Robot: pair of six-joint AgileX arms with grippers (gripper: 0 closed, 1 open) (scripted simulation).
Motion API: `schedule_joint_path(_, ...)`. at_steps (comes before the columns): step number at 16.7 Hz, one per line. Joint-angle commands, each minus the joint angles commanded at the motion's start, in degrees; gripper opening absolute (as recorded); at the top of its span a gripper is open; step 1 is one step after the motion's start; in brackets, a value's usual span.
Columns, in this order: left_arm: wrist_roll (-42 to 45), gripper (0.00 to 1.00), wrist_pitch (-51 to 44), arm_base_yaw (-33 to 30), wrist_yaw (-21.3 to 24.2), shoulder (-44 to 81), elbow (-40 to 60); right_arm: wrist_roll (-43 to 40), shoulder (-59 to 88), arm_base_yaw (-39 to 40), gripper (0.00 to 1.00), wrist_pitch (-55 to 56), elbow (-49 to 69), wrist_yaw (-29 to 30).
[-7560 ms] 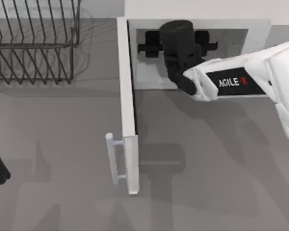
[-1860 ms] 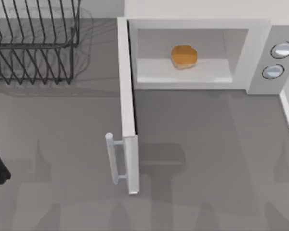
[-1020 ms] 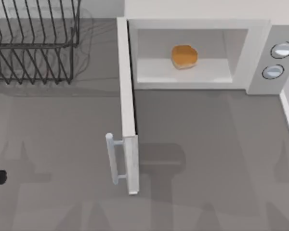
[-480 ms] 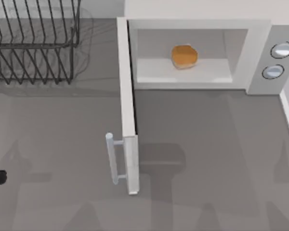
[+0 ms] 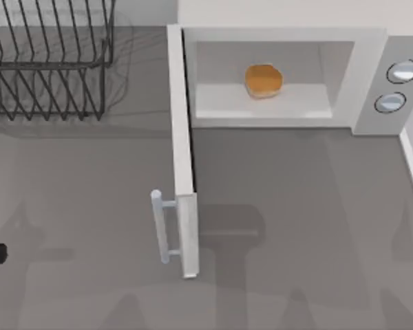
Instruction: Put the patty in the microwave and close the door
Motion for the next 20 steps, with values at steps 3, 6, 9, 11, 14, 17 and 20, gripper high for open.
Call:
schedule_joint_path(3,0.00,0.00,0.10,0.10,0.01,0.18,-0.16,0.00,0.00,0.00,1.00,0.00,0.00,0.00)
schedule_joint_path(6,0.03,0.00,1.55,-2.06,-2.14,2.08,0.30,0.00,0.00,0.00,1.00,0.00,0.00,0.00)
schedule_joint_path(9,0.08,0.00,5.22,-7.49,-7.57,6.87,1.44,0.00,0.00,0.00,1.00,0.00,0.00,0.00)
schedule_joint_path(11,0.12,0.00,7.86,-11.40,-11.47,10.32,2.27,0.00,0.00,0.00,1.00,0.00,0.00,0.00)
schedule_joint_path(14,0.17,0.00,10.59,-15.42,-15.49,13.88,3.11,0.00,0.00,0.00,1.00,0.00,0.00,0.00)
schedule_joint_path(17,0.17,0.00,10.86,-15.83,-15.89,14.24,3.19,0.00,0.00,0.00,1.00,0.00,0.00,0.00)
schedule_joint_path(20,0.14,0.00,11.32,-16.59,-16.66,14.87,3.21,0.00,0.00,0.00,1.00,0.00,0.00,0.00)
